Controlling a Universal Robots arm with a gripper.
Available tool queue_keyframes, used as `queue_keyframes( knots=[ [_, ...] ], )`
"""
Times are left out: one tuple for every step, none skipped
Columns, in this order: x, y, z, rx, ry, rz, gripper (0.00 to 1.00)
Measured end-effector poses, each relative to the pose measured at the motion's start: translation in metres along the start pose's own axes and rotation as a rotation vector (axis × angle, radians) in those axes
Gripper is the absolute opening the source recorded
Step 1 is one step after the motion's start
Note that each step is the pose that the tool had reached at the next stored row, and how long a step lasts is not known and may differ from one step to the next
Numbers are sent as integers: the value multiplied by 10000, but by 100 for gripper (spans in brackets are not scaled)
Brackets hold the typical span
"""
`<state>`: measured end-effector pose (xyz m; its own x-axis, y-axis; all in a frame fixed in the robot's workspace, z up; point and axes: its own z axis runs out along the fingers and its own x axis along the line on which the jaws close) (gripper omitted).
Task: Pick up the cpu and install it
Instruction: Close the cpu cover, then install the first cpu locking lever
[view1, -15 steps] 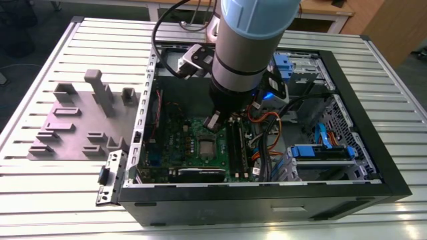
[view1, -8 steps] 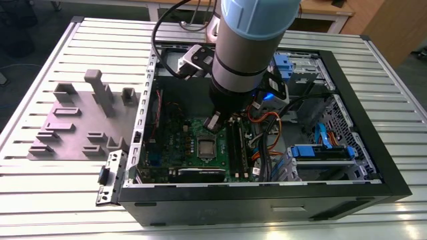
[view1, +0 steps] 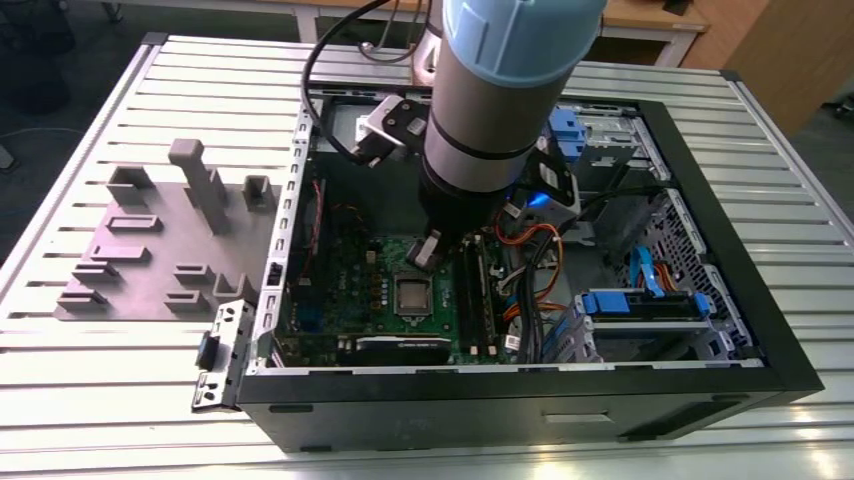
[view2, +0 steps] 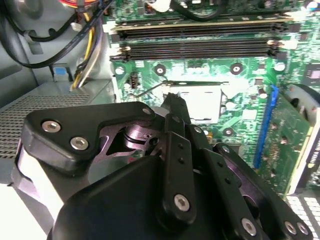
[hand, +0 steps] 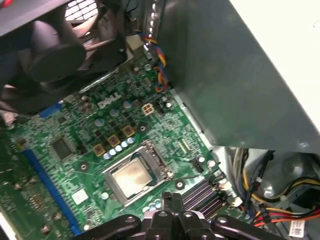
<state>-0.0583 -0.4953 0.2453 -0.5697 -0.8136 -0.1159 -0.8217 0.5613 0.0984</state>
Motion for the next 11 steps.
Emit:
queue_keyframes(
  knots=[
    [18, 9, -1, 65, 94, -2, 11],
    [26, 20, -2, 156, 228, -4, 11],
    [33, 28, -1, 243, 357, -5, 11],
    [45, 47, 0, 289, 425, -5, 11],
    [52, 57, 1, 310, 460, -5, 11],
    [52, 57, 1, 310, 464, -8, 11],
    [52, 57, 0, 311, 465, -9, 11],
    [52, 57, 0, 311, 467, -14, 11],
    [52, 58, 0, 310, 468, -18, 11],
    [52, 57, 0, 310, 468, -19, 11],
    [52, 58, 0, 310, 467, -20, 11]
  ],
)
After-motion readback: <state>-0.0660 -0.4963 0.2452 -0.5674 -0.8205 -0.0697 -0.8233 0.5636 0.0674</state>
